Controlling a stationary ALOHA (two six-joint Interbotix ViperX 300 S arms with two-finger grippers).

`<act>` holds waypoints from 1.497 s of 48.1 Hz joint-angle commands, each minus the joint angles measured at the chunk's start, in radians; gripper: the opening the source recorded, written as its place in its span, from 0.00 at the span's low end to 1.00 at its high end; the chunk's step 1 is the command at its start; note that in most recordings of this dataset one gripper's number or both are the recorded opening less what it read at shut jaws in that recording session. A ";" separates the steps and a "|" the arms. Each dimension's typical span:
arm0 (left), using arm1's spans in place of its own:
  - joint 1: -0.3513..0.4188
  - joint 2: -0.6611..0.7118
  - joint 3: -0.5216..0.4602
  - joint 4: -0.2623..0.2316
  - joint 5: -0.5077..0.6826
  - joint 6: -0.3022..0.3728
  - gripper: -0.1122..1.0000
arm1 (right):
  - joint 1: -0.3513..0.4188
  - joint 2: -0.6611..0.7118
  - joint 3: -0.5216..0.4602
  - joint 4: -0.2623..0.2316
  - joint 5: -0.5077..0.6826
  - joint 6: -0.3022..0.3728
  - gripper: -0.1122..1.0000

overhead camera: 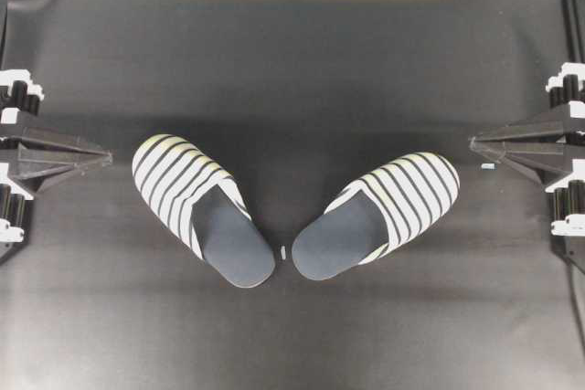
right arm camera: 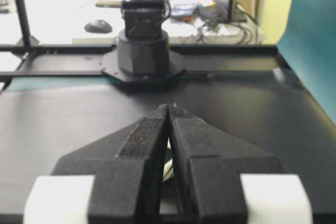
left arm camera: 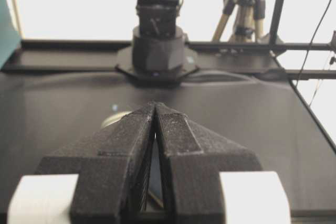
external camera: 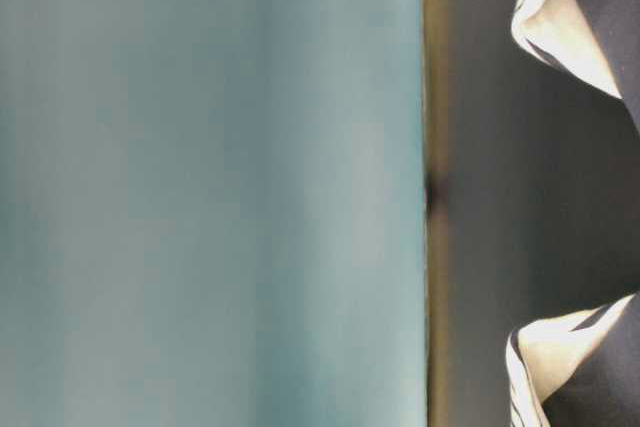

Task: Arrange the slippers with the left arm.
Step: 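Move the left gripper over the left striped slipper and grasp its heel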

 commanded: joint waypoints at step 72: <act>0.104 1.023 -0.788 0.055 1.341 -0.491 0.87 | -0.008 -0.029 0.011 0.028 0.140 0.002 0.10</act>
